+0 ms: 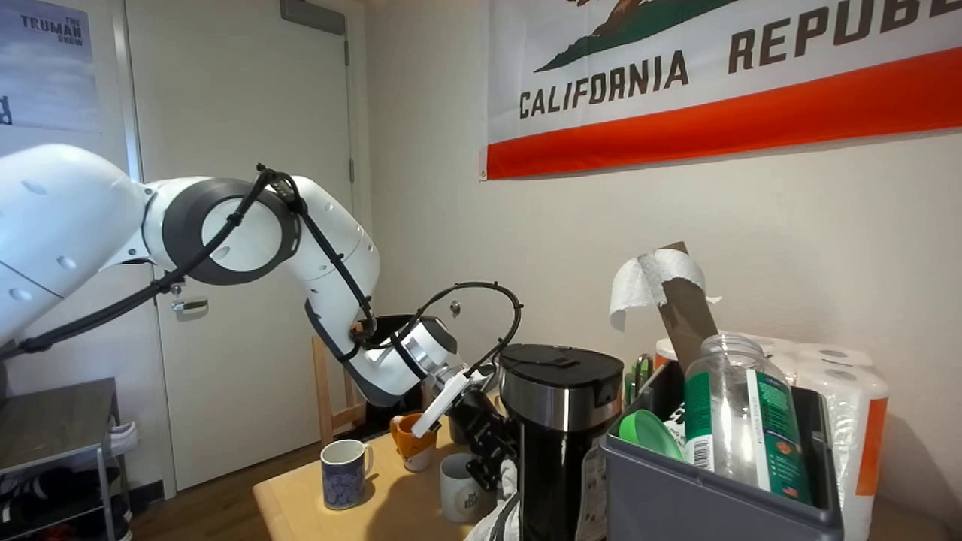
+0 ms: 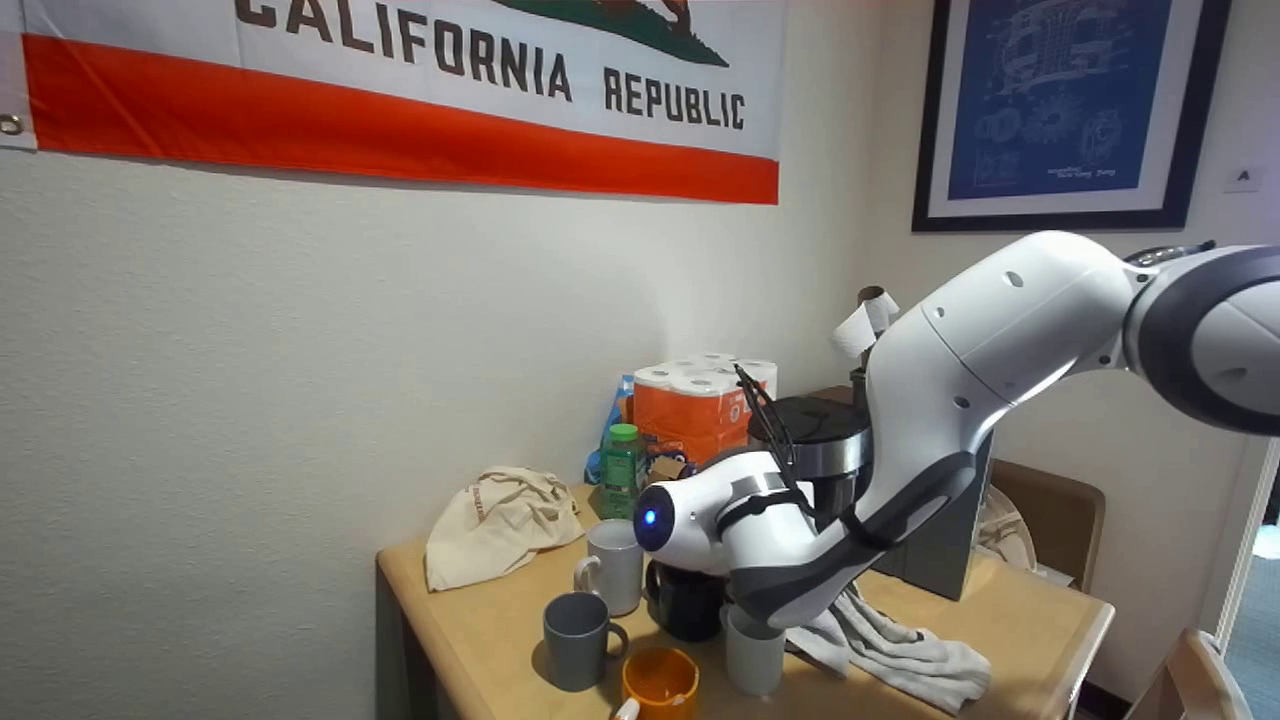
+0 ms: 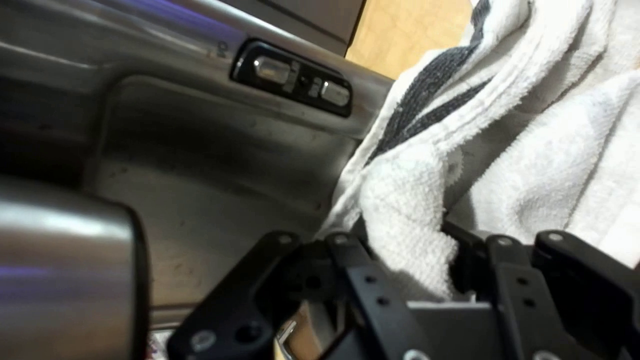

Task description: Use the towel to wipe the coffee marker

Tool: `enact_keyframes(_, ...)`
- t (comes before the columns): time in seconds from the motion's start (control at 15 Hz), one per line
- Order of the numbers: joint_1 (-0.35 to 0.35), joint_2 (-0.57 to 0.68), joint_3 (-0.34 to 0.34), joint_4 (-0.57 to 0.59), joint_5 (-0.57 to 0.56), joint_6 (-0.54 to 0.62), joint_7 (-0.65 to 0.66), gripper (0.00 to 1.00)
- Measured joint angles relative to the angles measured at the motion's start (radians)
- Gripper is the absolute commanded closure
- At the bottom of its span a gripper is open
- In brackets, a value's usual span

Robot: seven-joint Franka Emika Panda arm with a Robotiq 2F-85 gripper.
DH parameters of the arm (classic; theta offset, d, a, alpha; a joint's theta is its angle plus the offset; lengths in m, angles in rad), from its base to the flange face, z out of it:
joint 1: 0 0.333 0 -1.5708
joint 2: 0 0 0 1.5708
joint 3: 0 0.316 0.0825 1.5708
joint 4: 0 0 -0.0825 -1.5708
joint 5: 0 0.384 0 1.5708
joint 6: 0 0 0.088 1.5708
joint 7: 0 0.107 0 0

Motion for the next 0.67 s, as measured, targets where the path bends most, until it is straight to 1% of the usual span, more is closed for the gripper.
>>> enact_keyframes(0.13, -0.003, -0.001, -0.001, 0.004, 0.029, -0.006, -0.029, 0.95)
enact_keyframes(0.33, 0.000, -0.001, -0.004, 0.008, 0.046, -0.018, -0.034, 0.95)
enact_keyframes(0.67, 0.010, -0.001, -0.017, 0.016, 0.035, -0.001, 0.010, 0.95)
